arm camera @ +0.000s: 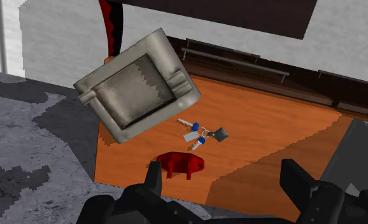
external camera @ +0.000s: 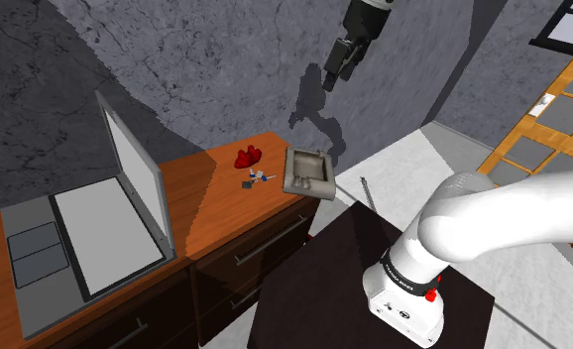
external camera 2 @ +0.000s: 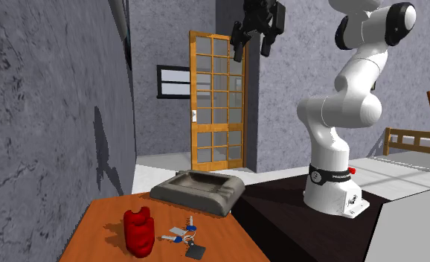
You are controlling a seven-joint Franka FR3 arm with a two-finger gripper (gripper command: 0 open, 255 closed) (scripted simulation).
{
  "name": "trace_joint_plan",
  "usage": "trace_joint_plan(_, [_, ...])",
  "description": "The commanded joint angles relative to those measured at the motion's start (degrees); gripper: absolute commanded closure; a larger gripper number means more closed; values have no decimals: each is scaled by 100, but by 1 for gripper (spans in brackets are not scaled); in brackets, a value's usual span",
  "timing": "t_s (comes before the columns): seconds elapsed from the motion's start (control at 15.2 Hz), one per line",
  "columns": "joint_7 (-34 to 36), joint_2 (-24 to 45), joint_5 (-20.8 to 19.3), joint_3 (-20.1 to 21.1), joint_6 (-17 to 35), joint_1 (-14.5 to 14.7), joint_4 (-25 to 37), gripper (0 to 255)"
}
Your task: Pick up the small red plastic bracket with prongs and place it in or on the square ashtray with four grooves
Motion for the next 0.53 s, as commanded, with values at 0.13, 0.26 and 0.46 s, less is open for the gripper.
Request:
trace_joint_plan(0.13, [5,302,-8,-15,325,-25,-85,0])
trace_joint_plan(0.26, [10,628,-16,-29,645,-50,-141,0])
trace_joint_plan(0.46, [19,1155,-29,-49,1110,-88,-172,0])
